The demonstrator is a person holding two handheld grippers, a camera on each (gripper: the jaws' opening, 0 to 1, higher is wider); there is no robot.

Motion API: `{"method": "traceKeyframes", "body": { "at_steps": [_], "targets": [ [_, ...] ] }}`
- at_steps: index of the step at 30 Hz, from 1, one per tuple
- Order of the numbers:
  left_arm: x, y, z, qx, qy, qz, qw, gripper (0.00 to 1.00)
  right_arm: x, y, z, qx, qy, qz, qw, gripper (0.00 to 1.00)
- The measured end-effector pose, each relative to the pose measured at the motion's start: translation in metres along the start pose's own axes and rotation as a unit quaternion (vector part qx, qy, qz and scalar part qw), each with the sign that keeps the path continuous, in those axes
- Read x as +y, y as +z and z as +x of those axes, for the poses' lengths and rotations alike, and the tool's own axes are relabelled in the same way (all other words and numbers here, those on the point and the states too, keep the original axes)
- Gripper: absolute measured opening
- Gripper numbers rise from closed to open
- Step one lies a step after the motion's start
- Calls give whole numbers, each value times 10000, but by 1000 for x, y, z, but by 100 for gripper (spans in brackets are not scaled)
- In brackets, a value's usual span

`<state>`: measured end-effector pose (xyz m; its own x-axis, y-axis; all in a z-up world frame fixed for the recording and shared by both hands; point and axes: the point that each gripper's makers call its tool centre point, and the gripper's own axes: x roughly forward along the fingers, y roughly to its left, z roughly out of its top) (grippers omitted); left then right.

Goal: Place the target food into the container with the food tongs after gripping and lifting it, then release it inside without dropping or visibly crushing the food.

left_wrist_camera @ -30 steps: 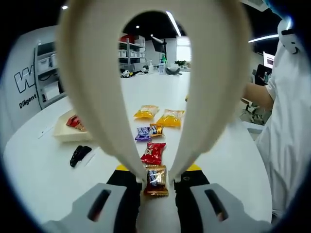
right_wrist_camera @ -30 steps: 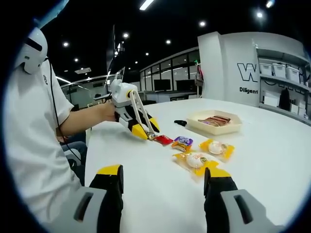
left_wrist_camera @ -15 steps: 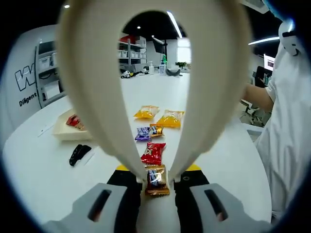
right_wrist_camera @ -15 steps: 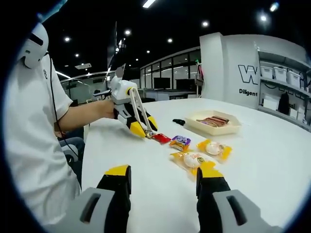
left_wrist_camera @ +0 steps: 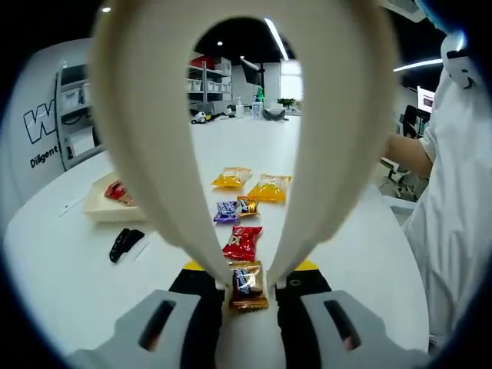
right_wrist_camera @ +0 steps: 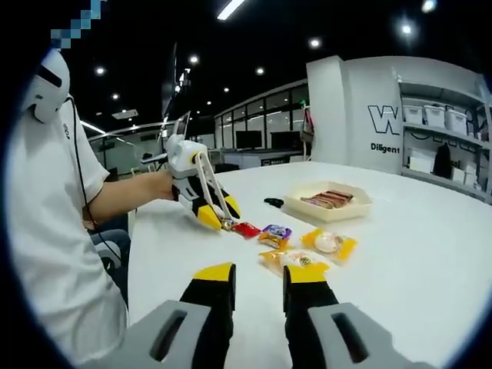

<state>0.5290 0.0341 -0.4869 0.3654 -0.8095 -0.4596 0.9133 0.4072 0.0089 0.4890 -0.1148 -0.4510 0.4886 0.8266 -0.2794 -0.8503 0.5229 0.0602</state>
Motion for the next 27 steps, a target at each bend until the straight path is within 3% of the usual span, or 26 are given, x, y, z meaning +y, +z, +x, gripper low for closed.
{"method": "traceKeyframes", "body": {
  "at_steps": [2,3,4,6,8,10,12,15,19,22,27],
  "targets": [
    [0,0,0,-1,1,-6,10000,24,-14,5,3,-169,-530,357,9978,9],
    [0,0,0,-1,1,-6,10000,24,-11,6,3,-149,-405,249,9988,9],
    [0,0,0,-1,1,-8,10000,24,-10,12,2,-340,-385,253,9984,11],
    [-1,0,0,-1,2,-9,10000,24,-5,19,0,-506,-170,494,9974,22],
    [-1,0,0,0,4,-11,10000,24,-8,19,0,-434,-262,76,9987,24],
    [-1,0,0,5,3,-5,10000,24,-5,13,2,-250,-249,-40,9994,25],
    [-1,0,0,4,2,-8,10000,24,-6,13,3,-265,-240,121,9993,27],
    [-1,0,0,7,9,-9,10000,25,-7,14,4,-279,-258,285,9989,39],
    [-1,0,0,13,8,-10,10000,25,-6,13,5,-215,-254,190,9993,44],
    [-1,0,0,12,9,-20,10000,25,-5,16,6,-283,-238,392,9985,58],
    [-1,0,0,20,10,-25,10000,25,-3,14,8,-177,-216,304,9991,67]
  ]
}}
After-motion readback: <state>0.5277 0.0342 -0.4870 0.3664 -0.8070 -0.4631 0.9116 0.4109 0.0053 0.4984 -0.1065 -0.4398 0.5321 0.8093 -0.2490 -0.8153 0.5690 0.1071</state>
